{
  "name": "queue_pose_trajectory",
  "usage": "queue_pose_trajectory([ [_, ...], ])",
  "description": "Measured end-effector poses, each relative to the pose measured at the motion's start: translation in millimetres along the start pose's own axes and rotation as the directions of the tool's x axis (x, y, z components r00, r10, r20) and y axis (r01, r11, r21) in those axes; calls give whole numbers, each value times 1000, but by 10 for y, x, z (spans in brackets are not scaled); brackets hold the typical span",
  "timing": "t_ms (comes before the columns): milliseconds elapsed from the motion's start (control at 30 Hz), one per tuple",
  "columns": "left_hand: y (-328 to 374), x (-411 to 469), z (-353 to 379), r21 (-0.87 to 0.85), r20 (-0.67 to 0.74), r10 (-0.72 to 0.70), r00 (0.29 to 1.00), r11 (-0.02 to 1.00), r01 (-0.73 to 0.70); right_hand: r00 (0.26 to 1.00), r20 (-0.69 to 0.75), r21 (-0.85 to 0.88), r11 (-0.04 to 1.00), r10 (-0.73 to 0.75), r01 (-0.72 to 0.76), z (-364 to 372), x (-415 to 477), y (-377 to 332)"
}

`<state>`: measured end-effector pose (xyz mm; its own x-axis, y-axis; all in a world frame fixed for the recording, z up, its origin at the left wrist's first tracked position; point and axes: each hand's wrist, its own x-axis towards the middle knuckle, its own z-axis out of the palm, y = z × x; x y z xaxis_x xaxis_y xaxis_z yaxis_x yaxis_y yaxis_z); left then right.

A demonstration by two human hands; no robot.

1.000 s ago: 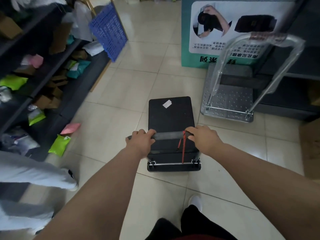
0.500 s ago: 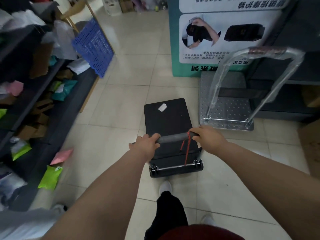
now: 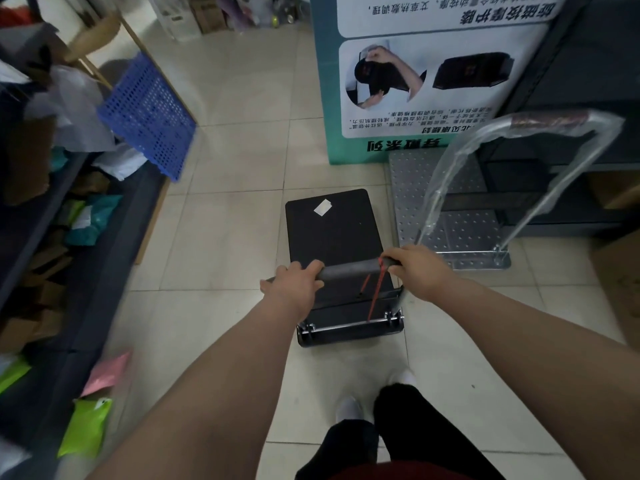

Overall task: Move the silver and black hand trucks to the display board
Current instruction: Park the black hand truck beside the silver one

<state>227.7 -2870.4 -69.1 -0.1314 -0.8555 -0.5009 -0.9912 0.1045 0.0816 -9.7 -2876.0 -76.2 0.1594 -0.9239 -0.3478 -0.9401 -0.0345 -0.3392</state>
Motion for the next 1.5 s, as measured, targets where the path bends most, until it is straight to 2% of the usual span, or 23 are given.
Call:
queue_pose_trajectory([
  [400,197,981,-655,-19,100,-3,995,1000,5,998,-50,-36,999,-31,29,-435,1040,395],
  [700,326,1543,-921,6,74,23,997,1000,-23,997,-73,-36,999,-27,25,-664,1544,640],
  [1000,194,2012,-1218,89,71,108,992,990,-114,989,-141,-3,999,50,-51,-652,1787,612],
  [1500,112,2519,-1551,75,97,160,982,983,-168,977,-104,13,982,187,-186,-928,2238,447],
])
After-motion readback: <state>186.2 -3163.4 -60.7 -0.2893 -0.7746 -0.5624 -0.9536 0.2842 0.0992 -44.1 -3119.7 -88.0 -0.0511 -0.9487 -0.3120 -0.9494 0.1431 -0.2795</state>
